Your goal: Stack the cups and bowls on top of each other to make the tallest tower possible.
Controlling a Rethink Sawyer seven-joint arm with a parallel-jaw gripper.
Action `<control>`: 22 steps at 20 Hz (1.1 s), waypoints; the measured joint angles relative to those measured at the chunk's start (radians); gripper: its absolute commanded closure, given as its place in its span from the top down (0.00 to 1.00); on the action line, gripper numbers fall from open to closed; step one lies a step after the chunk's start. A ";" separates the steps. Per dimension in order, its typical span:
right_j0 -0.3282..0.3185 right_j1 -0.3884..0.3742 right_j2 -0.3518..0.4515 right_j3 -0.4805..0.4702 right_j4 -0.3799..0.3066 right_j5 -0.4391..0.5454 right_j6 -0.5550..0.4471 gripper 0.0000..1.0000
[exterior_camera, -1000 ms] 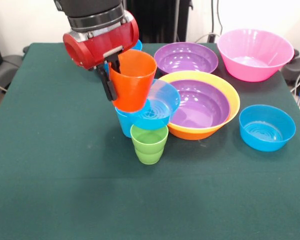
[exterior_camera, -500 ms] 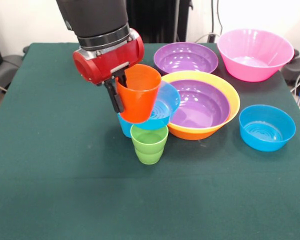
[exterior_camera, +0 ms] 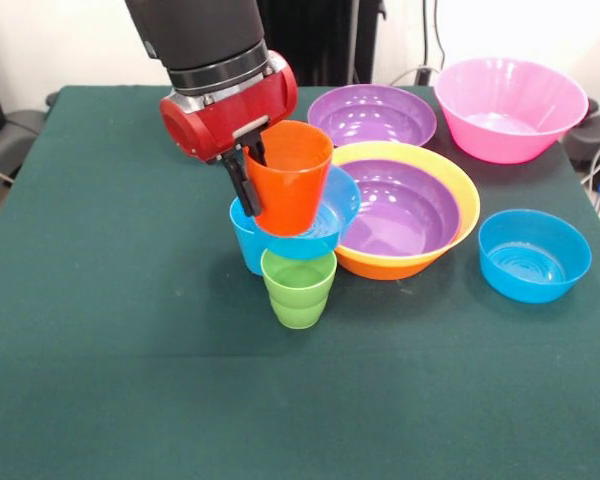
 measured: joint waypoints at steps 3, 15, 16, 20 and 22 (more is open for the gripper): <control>-0.011 -0.003 0.012 0.015 0.008 -0.004 0.000 0.00; -0.033 -0.021 0.048 0.081 0.016 -0.044 0.000 0.00; -0.033 -0.022 0.048 0.084 0.016 -0.047 0.000 0.00; -0.034 -0.022 0.049 0.111 0.015 -0.071 0.000 0.00; -0.035 -0.022 0.049 0.122 0.015 -0.081 0.000 0.00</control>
